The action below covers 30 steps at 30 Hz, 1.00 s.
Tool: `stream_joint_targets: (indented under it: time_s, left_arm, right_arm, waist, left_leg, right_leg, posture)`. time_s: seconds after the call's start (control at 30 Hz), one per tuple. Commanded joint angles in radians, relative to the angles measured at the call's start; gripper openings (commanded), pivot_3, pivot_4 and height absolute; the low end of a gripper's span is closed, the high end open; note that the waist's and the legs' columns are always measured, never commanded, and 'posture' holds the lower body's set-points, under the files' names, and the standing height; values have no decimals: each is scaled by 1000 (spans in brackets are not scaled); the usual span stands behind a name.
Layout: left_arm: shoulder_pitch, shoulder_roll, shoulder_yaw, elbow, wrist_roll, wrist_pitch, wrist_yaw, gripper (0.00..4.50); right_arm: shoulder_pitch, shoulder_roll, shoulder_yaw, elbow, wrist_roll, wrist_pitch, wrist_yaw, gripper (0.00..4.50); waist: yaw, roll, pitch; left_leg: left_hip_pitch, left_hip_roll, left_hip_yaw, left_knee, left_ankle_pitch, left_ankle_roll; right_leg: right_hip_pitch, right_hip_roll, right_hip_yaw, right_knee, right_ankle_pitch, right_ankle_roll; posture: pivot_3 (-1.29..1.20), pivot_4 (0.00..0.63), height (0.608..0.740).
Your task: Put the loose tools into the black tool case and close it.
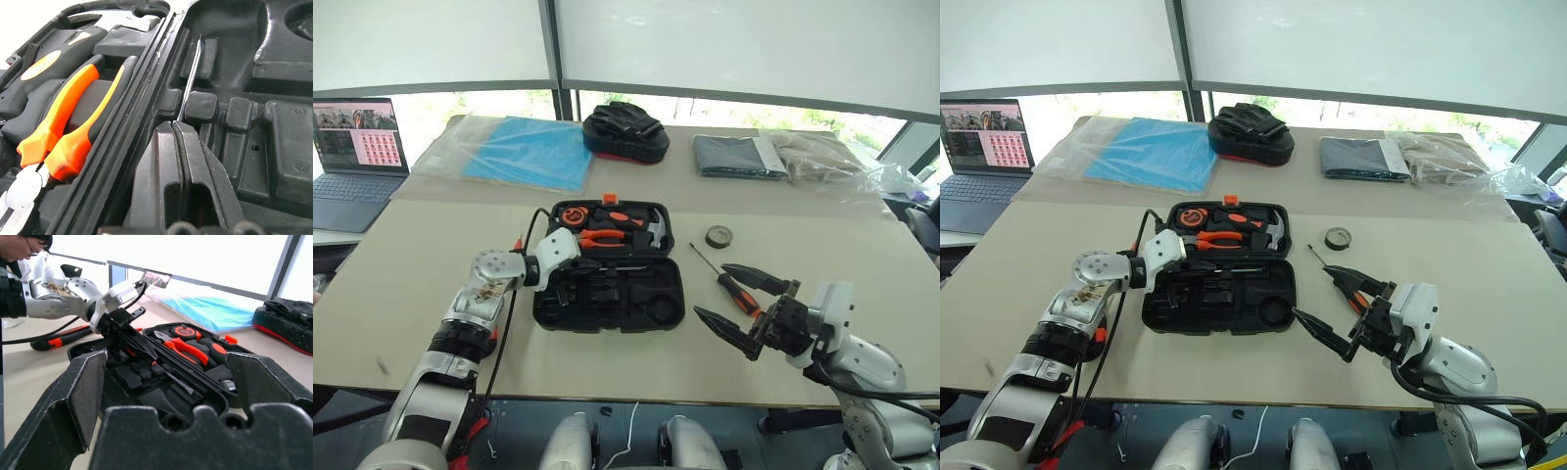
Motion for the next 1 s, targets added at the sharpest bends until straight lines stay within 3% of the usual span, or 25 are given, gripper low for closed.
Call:
stream_joint_targets:
  time_s: [0.03,0.13,0.3,0.33,0.47,0.6,0.83,1.0]
  left_arm:
    - [39,49,157,-122,-233,-10,-165,1479]
    - [108,146,234,-193,-344,65,-284,2548]
    - [246,284,343,-244,-418,86,-402,4348]
    - [277,303,364,-241,-417,76,-412,4480]
    - [395,352,437,-237,-407,38,-431,4480]
    - [463,350,474,-255,-413,41,-412,4480]
    - [468,284,453,-396,-464,85,-368,4480]
    - [482,272,412,-501,-527,178,-380,4480]
  right_arm:
    - [72,-17,-104,-19,18,-20,-4,4500]
    - [169,-5,-163,-2,-9,-66,10,4500]
    - [304,48,-242,63,-67,-163,-8,4500]
    - [328,60,-251,81,-82,-186,-10,4500]
    - [396,82,-262,126,-162,-188,-66,4500]
    - [326,40,-247,103,-187,-110,-124,4500]
    - [-31,-166,-96,91,-167,320,-163,4500]
    - [-263,-224,77,204,-221,567,-182,4500]
  waist:
    - [-5,-1,0]
    - [-10,-1,0]
    - [-13,0,0]
    - [-13,1,0]
    - [-9,1,0]
    - [-10,1,0]
    - [-20,1,1]
    - [-11,0,1]
  left_leg:
    - [-2,0,0,0,0,0]
    - [-14,0,0,0,0,0]
    - [-12,0,4,-3,-1,1]
    - [-12,0,5,-3,-1,1]
    - [-11,1,6,-3,-1,1]
    - [-11,2,9,-3,-1,1]
    - [-9,3,13,-3,-1,1]
    - [-11,3,13,-5,-3,1]
  right_leg:
    - [-2,1,0,0,2,-1]
    - [-15,1,1,2,6,-7]
    - [-16,1,4,1,5,-7]
    - [-16,1,4,1,4,-6]
    - [-16,0,5,0,-3,-5]
    - [-17,-2,6,0,-3,-5]
    - [-18,-1,8,0,3,-13]
    - [-20,1,7,0,4,-9]
  posture:
    - [0,150,740]
    - [0,150,740]
    - [0,150,740]
    - [0,150,740]
    - [0,150,740]
    - [0,150,740]
    - [0,150,740]
    - [0,150,740]
